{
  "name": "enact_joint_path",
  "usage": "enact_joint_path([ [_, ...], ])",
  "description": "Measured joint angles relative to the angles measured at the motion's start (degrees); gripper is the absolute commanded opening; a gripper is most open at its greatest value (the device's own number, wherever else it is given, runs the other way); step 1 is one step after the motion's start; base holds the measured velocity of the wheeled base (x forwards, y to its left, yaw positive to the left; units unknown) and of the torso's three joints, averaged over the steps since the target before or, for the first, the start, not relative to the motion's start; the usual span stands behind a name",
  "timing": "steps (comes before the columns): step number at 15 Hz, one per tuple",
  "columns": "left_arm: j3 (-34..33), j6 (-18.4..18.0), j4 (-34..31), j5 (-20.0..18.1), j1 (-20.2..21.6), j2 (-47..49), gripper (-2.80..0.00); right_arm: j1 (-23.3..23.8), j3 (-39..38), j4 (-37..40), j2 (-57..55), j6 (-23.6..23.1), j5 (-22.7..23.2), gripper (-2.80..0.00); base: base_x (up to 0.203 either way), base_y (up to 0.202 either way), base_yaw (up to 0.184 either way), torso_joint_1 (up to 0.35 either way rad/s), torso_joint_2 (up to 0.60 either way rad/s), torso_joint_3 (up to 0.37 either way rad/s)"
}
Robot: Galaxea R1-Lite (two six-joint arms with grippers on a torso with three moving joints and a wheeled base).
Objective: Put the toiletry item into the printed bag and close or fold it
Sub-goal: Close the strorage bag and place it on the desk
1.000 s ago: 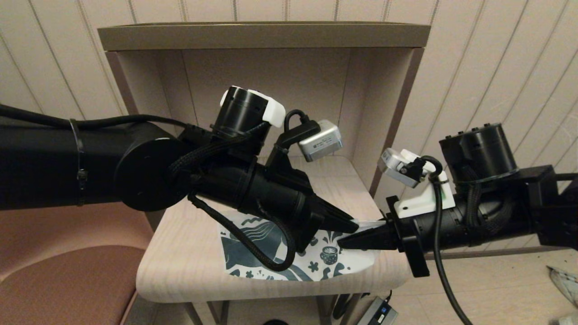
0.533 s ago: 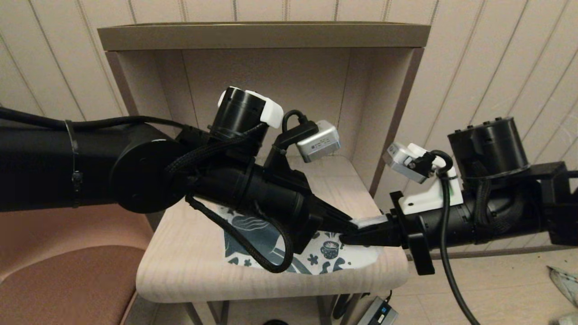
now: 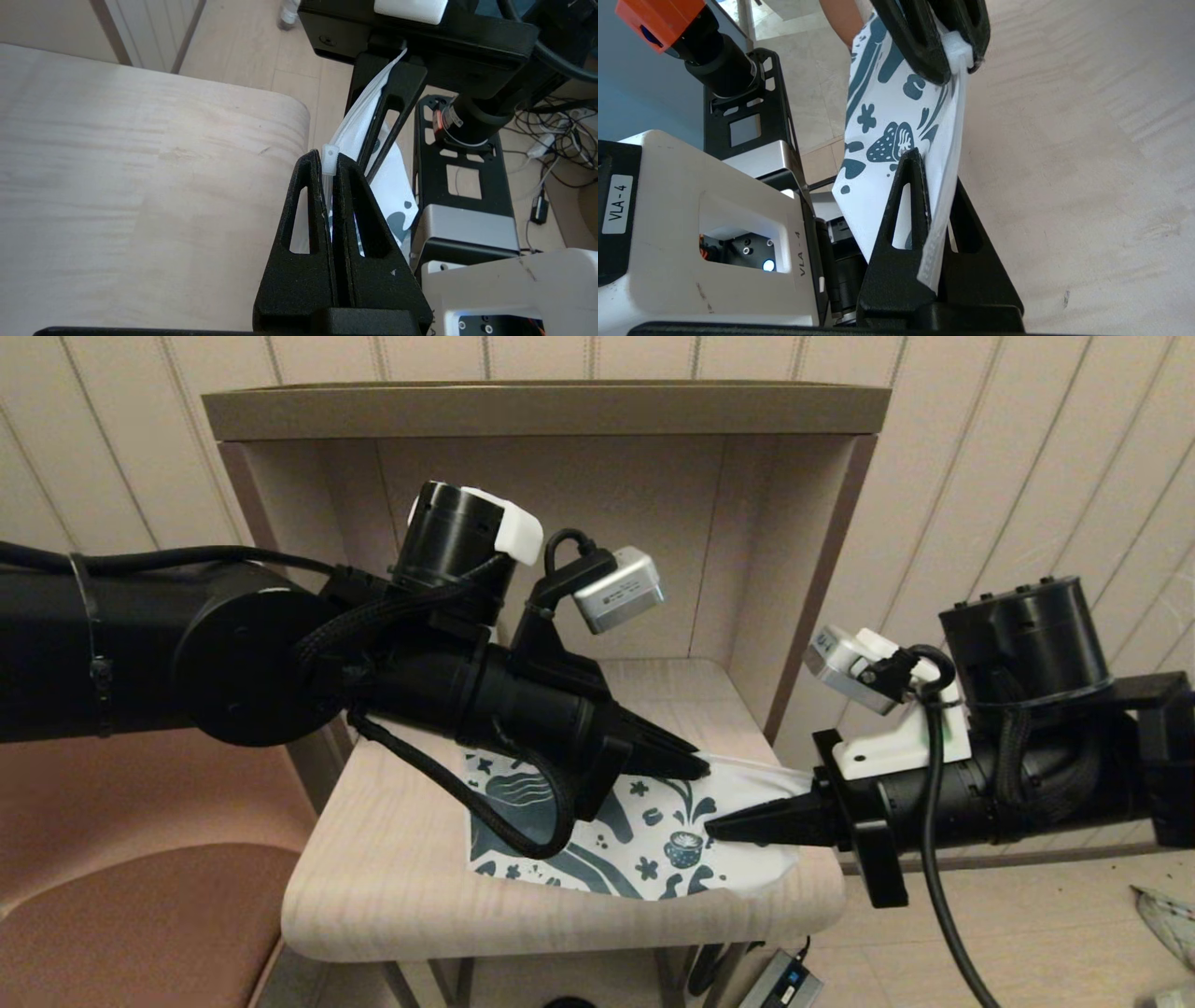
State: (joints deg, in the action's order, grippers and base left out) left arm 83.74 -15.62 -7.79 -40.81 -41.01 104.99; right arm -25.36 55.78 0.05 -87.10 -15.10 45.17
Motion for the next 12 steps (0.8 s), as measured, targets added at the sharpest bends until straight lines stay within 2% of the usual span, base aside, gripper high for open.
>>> enact_joint_path([
  [12, -3.75, -2.62, 0.07, -0.17, 2.86, -1.80, -2.80, 0.02, -0.05, 0.59, 4.56, 0.17, 0.17, -2.80, 0.000, 0.000, 0.000, 0.000, 0.00, 0.000],
])
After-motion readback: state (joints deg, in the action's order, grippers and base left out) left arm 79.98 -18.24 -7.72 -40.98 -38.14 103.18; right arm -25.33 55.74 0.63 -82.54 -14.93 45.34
